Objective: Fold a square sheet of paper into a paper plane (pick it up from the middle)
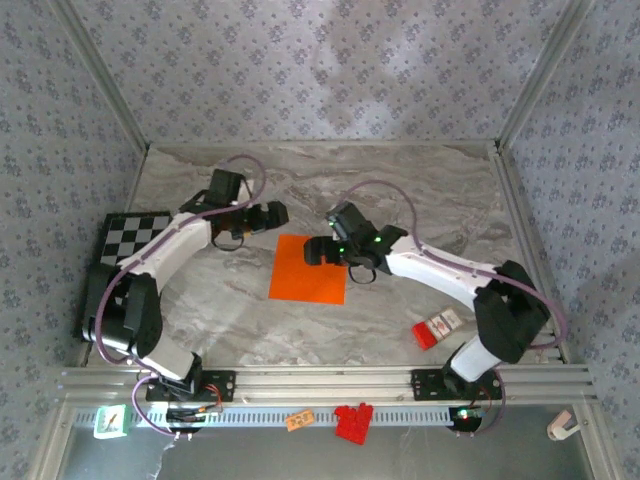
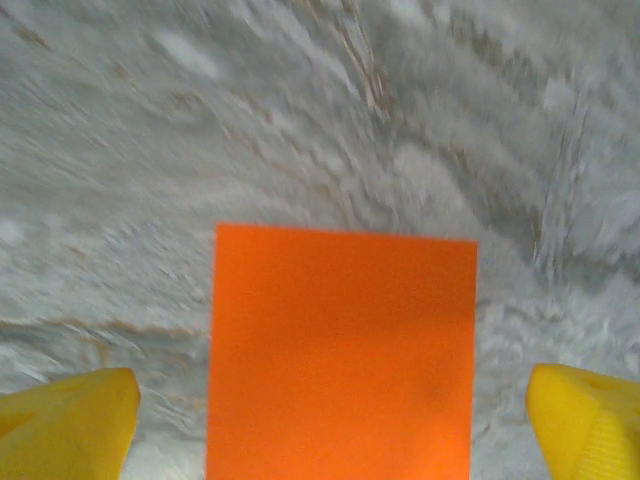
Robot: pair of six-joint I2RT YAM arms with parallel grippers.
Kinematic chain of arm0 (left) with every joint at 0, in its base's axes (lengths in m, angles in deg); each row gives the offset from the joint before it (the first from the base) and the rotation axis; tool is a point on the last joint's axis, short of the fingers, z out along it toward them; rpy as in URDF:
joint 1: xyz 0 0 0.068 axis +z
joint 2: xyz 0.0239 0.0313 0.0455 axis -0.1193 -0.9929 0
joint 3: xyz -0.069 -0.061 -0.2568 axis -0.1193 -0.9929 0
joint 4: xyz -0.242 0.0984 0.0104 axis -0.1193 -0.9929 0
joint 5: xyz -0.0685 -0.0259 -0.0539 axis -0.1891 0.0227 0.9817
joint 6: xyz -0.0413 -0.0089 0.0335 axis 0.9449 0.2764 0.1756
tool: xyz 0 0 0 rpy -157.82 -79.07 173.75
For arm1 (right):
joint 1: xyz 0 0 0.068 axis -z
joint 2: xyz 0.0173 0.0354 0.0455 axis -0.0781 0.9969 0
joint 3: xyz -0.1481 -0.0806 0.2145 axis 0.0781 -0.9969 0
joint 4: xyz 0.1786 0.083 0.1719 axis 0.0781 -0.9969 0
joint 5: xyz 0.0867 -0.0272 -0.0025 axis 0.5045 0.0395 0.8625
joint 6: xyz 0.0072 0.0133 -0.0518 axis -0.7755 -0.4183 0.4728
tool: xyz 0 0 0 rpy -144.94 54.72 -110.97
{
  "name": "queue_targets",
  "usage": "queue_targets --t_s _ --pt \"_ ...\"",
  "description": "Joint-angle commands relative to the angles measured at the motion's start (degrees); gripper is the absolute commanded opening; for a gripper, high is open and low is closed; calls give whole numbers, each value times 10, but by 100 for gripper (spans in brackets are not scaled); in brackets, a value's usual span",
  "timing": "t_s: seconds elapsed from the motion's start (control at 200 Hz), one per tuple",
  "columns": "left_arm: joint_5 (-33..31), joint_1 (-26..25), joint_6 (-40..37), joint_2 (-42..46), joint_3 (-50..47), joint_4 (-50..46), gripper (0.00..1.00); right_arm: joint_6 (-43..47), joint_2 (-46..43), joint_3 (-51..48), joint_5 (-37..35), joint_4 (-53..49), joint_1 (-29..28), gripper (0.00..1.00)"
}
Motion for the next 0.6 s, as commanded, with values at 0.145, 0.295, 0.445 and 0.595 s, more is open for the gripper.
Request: queue_targets --t_s 0.145,0.295,0.445,0.595 --pt "-118 -126 -7 -88 71 -166 99 -105 -54 -134 -50 36 99 96" --pt "-158 -187 25 -149 115 -197 99 -118 -76 -176 -43 49 140 100" --pt "-171 -218 51 -201 156 -214 97 -116 -88 -199 -35 68 162 100" --pt "-184 -233 58 -237 185 -224 95 -110 -99 -225 -26 100 172 100"
